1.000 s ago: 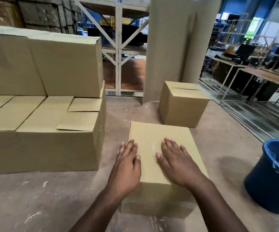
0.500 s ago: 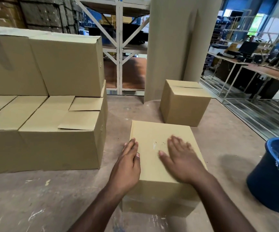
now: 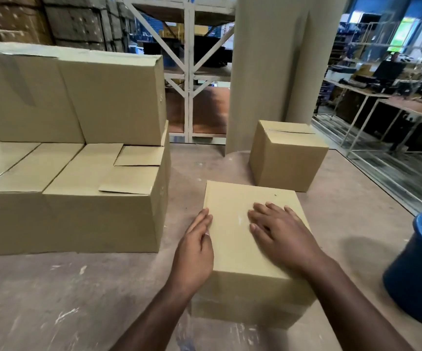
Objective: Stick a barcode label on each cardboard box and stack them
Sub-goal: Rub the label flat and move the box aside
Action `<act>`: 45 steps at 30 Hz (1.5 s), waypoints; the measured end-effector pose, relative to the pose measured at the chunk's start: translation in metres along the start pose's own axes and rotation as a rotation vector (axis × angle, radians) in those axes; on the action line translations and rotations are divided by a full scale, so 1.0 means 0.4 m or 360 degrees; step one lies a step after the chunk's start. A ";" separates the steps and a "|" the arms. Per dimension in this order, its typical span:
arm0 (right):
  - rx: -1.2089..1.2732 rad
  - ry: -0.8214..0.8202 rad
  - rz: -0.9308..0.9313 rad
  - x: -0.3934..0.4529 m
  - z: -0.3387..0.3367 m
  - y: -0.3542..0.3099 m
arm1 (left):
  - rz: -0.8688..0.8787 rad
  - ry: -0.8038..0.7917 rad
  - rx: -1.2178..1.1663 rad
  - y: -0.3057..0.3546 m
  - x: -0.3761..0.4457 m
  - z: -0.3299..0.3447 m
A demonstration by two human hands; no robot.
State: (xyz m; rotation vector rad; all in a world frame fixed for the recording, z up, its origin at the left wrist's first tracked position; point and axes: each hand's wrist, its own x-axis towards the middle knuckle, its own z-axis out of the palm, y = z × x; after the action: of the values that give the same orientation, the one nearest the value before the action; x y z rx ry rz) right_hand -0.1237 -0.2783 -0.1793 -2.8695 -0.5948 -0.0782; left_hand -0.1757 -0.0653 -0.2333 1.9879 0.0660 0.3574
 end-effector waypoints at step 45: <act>0.0064 0.0337 -0.0171 0.051 0.051 -0.041 | -0.0022 0.0053 0.0002 0.004 -0.008 0.008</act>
State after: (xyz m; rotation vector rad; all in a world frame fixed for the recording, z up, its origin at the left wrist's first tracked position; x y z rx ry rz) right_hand -0.1115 -0.2514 -0.1942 -2.7412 -0.6979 -0.3768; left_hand -0.1780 -0.0693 -0.2338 1.9822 0.1013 0.3817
